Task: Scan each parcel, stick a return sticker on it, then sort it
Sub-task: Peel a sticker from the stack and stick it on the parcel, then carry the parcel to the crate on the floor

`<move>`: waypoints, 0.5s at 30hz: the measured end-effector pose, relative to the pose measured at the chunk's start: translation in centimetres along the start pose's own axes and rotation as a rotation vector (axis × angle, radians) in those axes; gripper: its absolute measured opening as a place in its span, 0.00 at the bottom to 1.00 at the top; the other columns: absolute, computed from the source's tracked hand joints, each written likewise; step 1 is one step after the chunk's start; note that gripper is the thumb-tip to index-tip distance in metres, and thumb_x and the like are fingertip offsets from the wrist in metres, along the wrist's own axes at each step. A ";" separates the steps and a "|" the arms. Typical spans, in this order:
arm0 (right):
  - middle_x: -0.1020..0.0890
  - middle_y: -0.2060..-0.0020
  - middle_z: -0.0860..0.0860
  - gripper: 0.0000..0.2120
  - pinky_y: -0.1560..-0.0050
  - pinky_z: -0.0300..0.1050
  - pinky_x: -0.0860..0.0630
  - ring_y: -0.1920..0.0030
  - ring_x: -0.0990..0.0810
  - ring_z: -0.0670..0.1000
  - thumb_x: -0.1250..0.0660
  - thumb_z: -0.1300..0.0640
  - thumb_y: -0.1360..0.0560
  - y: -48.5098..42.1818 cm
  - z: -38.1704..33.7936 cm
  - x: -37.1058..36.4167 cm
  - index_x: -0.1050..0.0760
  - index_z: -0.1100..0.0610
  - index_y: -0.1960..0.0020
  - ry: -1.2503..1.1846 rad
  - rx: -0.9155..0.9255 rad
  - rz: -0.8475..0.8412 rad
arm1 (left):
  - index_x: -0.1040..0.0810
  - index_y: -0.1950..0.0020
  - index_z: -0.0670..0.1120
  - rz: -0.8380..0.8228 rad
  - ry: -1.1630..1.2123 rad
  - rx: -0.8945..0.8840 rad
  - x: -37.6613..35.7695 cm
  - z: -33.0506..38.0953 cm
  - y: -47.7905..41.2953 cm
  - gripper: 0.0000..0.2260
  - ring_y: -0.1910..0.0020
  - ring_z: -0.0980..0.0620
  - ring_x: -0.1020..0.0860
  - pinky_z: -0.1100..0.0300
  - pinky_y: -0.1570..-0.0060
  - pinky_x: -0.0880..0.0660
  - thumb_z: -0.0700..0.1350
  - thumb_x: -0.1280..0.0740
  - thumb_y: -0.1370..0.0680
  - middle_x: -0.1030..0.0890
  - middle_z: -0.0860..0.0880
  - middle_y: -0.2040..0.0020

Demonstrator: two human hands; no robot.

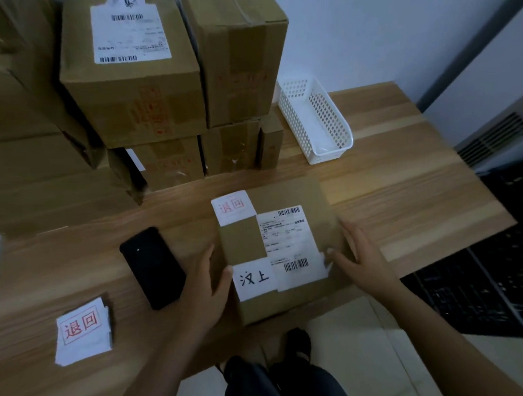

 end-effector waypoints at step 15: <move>0.38 0.43 0.29 0.59 0.48 0.24 0.30 0.43 0.31 0.29 0.17 0.63 0.41 4.6 5.3 1.6 0.54 0.51 0.24 -0.323 0.121 -0.152 | 0.45 0.26 0.51 -0.043 0.207 -0.159 -7.3 4.6 6.3 0.53 0.39 0.70 0.28 0.71 0.44 0.30 0.40 0.16 0.42 0.28 0.56 0.34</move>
Point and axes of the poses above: each hand's wrist, its own y-axis away from the middle knuckle, its own x-axis out of the back of the hand, z = x × y, the point moved 2 cm from there along -y, towards the middle knuckle
